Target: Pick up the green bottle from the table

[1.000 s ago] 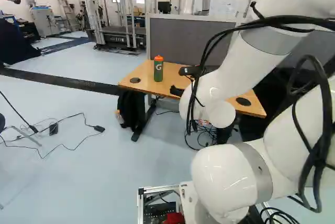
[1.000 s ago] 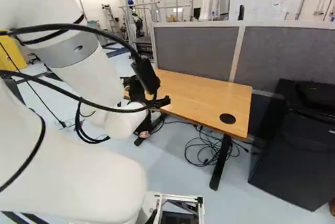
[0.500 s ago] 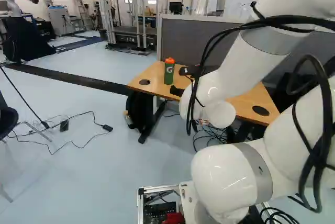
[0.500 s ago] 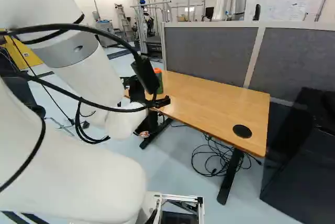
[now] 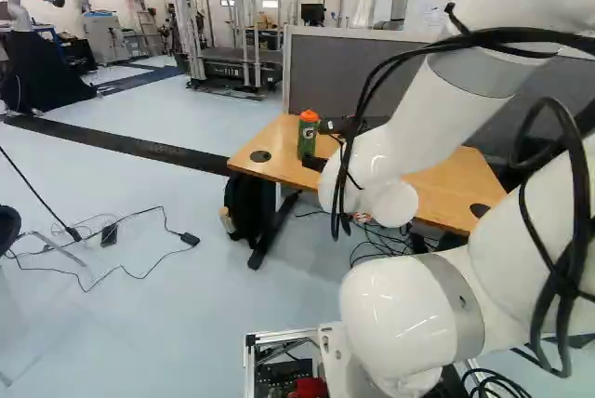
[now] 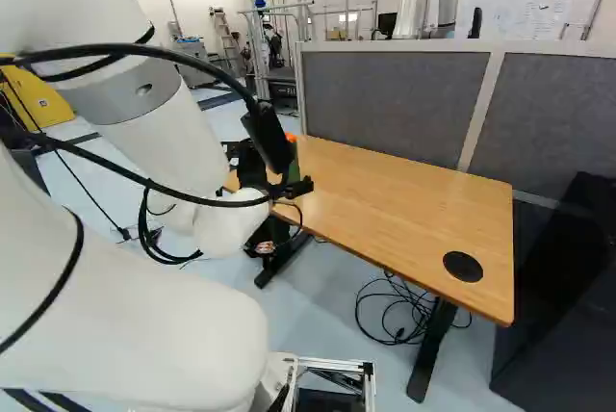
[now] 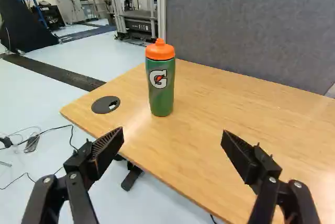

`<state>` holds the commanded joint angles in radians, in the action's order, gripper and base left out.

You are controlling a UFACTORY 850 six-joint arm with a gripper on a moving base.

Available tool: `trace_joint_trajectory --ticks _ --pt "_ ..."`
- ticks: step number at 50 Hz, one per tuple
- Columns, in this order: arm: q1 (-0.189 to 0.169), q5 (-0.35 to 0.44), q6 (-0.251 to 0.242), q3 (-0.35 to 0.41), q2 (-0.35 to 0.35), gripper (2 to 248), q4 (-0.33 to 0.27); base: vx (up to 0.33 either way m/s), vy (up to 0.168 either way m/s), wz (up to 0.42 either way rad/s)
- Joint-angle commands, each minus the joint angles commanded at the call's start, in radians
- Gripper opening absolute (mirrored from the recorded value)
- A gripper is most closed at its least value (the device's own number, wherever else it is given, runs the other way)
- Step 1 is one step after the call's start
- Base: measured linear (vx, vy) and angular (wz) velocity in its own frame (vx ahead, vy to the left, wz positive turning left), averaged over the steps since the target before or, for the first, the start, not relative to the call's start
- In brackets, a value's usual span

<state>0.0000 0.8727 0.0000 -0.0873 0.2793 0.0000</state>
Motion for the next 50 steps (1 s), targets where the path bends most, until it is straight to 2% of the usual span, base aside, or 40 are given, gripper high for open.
trace_joint_trajectory --ticks 1,2,17,50 --pt "0.0 0.0 0.0 0.0 0.0 247 0.0 0.189 0.048 -0.023" --pt "0.006 0.0 0.0 -0.028 -0.034 247 0.0 0.154 0.036 -0.026" --pt "0.022 0.0 0.0 -0.113 -0.128 247 0.0 0.031 0.007 -0.002" --pt "0.045 -0.002 0.0 -0.291 -0.311 247 0.0 0.0 0.0 0.0"
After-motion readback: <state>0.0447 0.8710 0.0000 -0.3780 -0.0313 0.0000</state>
